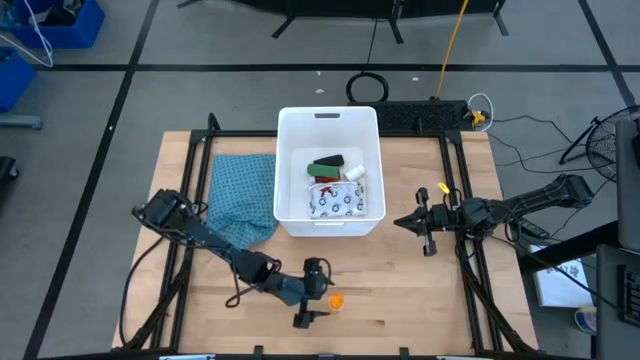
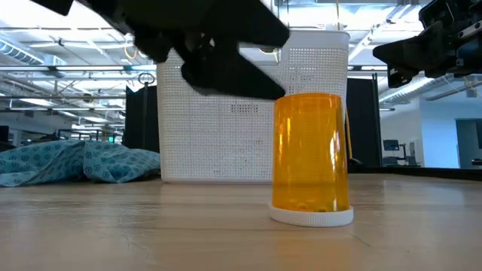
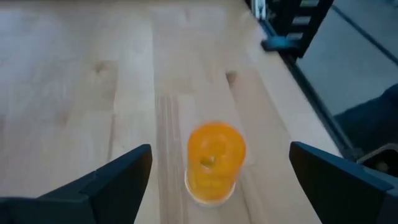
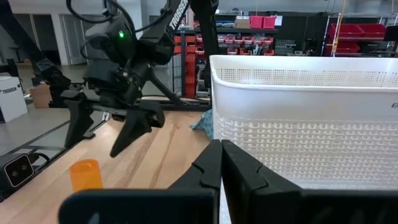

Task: Pick & place medical supplies in basket/bin
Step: Put the orange pill bottle into the white bin

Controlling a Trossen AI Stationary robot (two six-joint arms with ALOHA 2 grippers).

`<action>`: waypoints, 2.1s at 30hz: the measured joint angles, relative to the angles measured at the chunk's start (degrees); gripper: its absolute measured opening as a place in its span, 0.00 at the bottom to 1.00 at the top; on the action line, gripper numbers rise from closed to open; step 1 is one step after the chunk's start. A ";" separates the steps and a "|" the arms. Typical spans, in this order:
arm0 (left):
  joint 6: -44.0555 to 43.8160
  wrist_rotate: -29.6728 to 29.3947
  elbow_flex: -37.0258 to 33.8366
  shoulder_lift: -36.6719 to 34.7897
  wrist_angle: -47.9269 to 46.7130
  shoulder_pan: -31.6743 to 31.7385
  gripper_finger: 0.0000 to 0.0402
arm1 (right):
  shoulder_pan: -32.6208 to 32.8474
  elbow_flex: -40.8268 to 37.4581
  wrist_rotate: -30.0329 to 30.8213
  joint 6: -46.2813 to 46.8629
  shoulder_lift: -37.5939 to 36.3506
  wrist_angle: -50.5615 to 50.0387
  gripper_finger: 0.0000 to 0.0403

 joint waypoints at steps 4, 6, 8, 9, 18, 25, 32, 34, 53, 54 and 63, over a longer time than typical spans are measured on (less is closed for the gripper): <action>-0.96 1.57 -0.10 1.39 0.81 1.04 0.95 | 0.00 0.01 0.00 0.00 0.00 0.00 0.00; -0.56 2.31 -0.20 1.75 1.94 1.22 0.95 | 0.00 0.01 0.00 0.00 0.00 0.00 0.00; -0.12 2.79 0.08 2.86 4.71 1.26 0.95 | 0.00 0.02 0.00 0.00 0.00 -0.01 0.00; 0.34 3.11 -0.02 3.19 4.59 1.22 0.95 | 0.00 0.00 0.01 0.00 0.03 -0.01 0.00; -0.46 5.41 -0.10 5.80 7.30 2.24 0.95 | 0.00 0.02 0.00 -0.03 0.26 -0.04 0.00; -0.49 5.12 -0.10 5.75 7.41 2.31 0.95 | 0.00 0.01 0.02 -0.15 0.26 -0.02 0.00; -0.50 3.77 -0.05 7.69 10.53 2.29 0.95 | 0.00 0.02 0.02 -0.18 0.24 -0.02 0.00; -0.52 3.50 -0.03 8.34 11.04 2.29 0.95 | 0.01 0.01 0.02 -0.18 0.26 -0.02 0.00; -0.33 0.84 -0.03 8.33 9.29 2.40 0.73 | 0.00 0.01 0.22 -0.42 0.25 -0.02 0.00; -0.51 0.84 -0.03 8.33 9.16 2.40 0.68 | 0.00 0.01 0.22 -0.42 0.26 -0.02 0.00; 3.16 0.98 -0.03 8.29 10.27 2.40 0.40 | 0.00 0.01 0.24 -0.42 0.24 -0.02 0.00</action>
